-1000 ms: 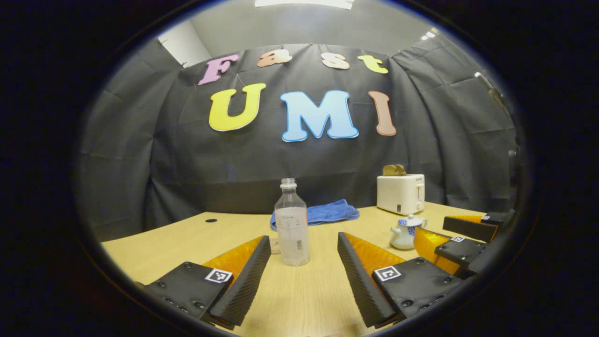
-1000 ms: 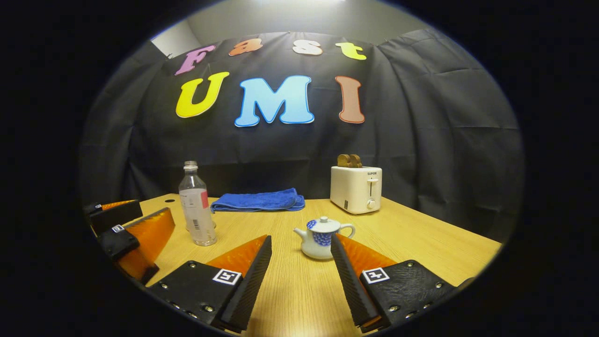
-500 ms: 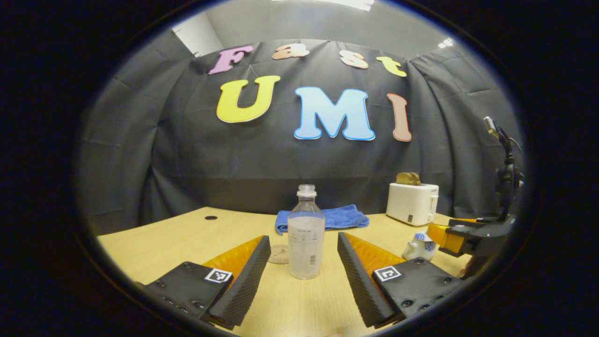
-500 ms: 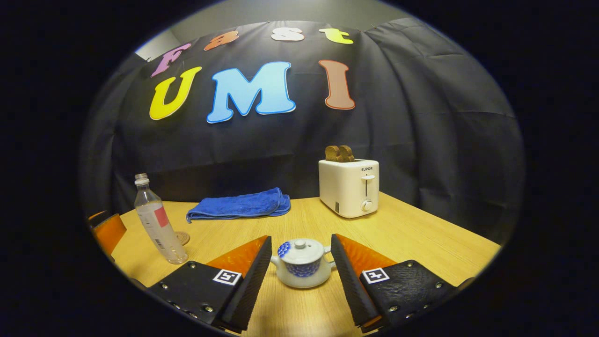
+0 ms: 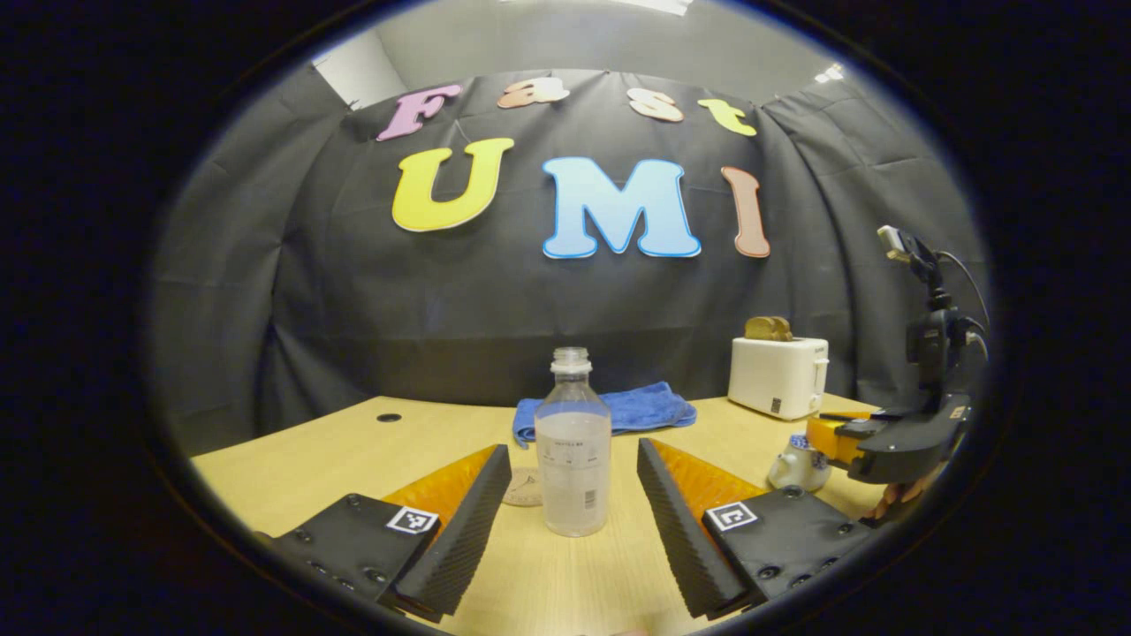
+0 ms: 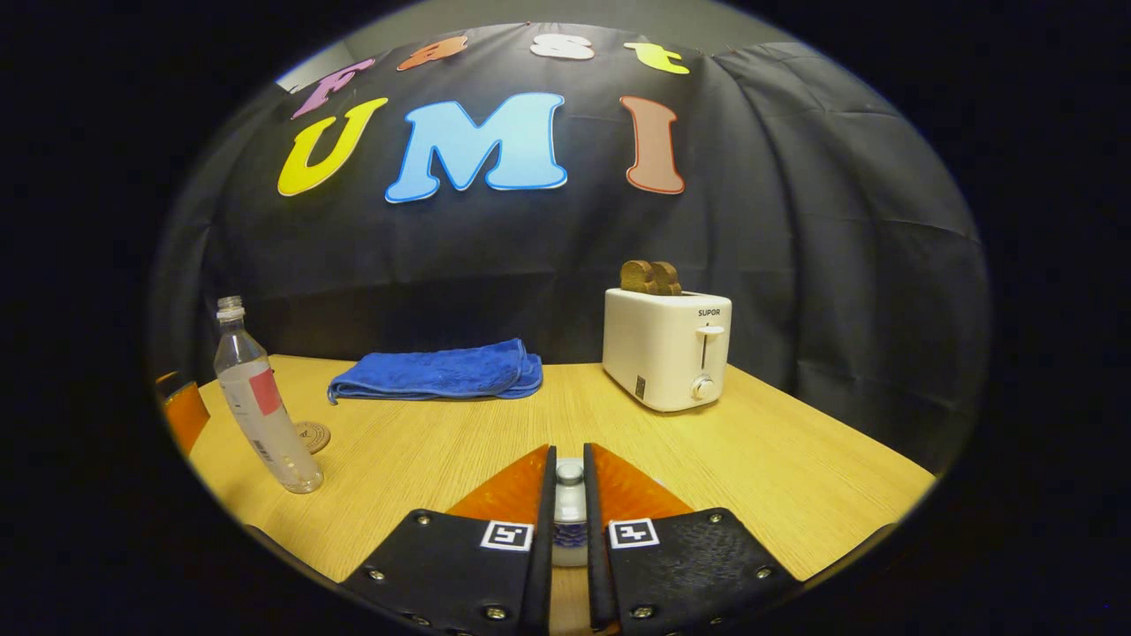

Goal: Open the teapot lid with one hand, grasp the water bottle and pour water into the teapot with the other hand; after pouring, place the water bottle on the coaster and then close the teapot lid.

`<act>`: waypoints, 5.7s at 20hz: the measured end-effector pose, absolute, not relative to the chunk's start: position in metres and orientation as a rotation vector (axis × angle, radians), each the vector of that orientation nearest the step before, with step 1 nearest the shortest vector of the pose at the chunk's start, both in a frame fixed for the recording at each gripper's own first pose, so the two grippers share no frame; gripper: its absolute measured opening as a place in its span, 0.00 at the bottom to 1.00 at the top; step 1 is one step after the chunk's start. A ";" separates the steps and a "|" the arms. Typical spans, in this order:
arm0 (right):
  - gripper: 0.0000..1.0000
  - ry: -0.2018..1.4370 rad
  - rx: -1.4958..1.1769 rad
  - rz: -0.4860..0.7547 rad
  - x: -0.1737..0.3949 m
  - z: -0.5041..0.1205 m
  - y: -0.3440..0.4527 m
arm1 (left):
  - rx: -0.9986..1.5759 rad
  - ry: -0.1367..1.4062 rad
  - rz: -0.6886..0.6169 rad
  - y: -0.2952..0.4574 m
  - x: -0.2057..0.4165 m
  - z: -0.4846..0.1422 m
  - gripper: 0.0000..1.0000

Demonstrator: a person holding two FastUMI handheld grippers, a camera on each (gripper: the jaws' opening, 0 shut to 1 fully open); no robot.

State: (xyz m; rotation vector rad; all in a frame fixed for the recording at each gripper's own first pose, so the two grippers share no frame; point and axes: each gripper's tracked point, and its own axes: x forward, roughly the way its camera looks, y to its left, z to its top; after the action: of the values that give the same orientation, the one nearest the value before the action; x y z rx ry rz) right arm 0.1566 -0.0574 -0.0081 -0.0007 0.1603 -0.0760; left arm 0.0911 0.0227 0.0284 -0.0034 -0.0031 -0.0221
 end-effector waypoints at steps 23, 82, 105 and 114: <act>0.05 0.074 -0.054 0.023 0.120 0.019 -0.037 | 0.029 -0.008 -0.020 0.018 0.138 0.014 0.99; 0.05 0.067 0.023 0.108 -0.102 -0.020 -0.057 | 1.118 0.127 -0.283 -0.108 0.167 -0.025 0.87; 0.05 0.103 0.036 0.087 -0.096 -0.033 -0.071 | 1.671 0.136 -0.398 -0.162 0.192 -0.030 0.87; 0.05 0.115 0.042 0.078 -0.095 -0.035 -0.077 | 1.856 0.135 -0.363 -0.159 0.191 -0.012 0.87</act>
State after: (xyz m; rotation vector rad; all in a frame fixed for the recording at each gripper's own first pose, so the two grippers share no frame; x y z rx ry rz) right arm -0.0949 -0.0768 -0.0353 0.0418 0.1148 0.0781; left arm 0.1911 -0.1588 -0.0121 1.8559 0.1349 -0.3627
